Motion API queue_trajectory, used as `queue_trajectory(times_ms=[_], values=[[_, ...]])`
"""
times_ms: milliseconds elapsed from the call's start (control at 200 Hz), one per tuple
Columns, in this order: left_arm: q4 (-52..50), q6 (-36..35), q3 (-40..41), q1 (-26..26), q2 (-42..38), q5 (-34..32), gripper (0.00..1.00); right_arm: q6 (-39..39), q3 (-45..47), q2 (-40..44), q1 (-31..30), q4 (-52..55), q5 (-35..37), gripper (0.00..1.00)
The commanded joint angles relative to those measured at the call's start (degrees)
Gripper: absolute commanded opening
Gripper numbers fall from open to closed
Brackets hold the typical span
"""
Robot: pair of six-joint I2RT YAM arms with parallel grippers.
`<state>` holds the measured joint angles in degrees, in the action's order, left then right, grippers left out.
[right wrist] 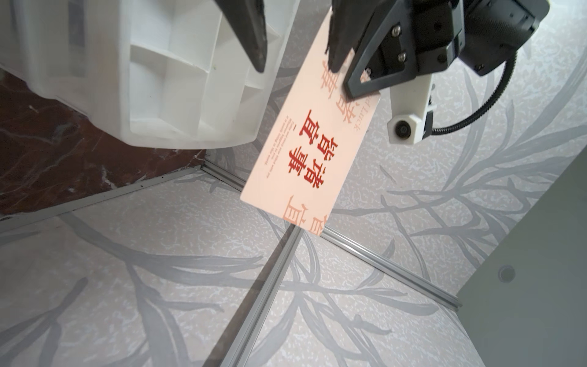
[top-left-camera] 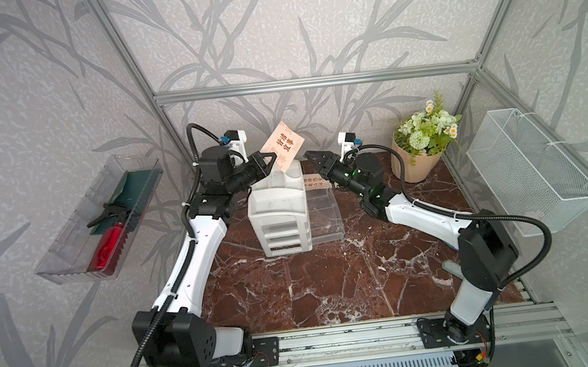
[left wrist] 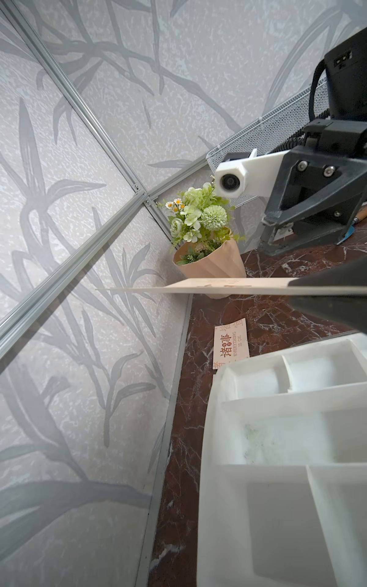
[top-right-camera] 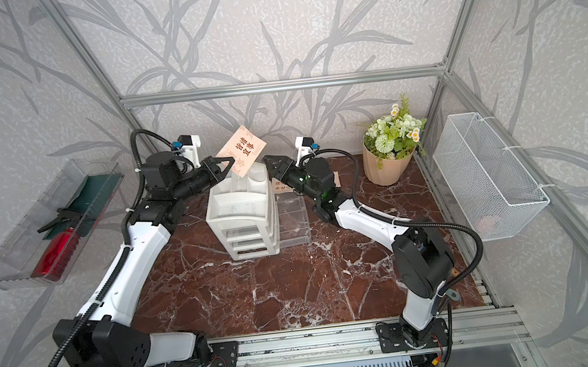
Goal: Take the postcards out of the drawer
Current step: Place the postcard at the center of the board.
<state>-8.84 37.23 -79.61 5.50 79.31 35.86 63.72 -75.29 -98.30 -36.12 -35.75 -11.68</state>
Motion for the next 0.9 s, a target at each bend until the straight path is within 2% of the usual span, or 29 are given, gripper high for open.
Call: queue_trajectory(times_ms=[0, 125, 215, 365, 445, 525, 665, 895], values=[[-1.9, -1.8, -4.0, -2.9, 3.1, 11.6, 0.0, -6.0, -0.9, 4.7, 2.5, 6.3, -2.7, 0.38], [-2.5, -3.4, -4.6, -3.2, 5.2, 18.4, 0.0, -11.0, -6.2, 4.4, 6.9, 16.6, -12.0, 0.42], [0.3, -3.1, -2.8, -3.2, 5.4, 22.9, 0.0, -17.8, -12.3, 3.6, 9.3, 27.6, -17.5, 0.44], [-2.4, -8.0, -2.0, -2.4, 4.8, 24.8, 0.0, -29.5, -21.4, 1.9, 13.4, 45.0, -24.8, 0.46], [-6.4, -11.9, -3.2, -1.3, 4.8, 25.1, 0.0, -32.6, -25.0, 0.8, 15.5, 50.4, -29.3, 0.49], [-9.8, -15.1, -4.2, 0.1, 5.1, 24.6, 0.0, -33.9, -27.6, -2.4, 16.9, 53.0, -34.3, 0.53], [-11.8, -18.2, -4.7, 2.3, 4.9, 25.0, 0.0, -34.9, -29.9, -5.4, 17.0, 54.9, -39.0, 0.53], [-13.8, -20.3, -5.5, 4.5, 4.8, 24.1, 0.0, -32.4, -25.5, -5.9, 16.9, 48.9, -42.3, 0.53]])
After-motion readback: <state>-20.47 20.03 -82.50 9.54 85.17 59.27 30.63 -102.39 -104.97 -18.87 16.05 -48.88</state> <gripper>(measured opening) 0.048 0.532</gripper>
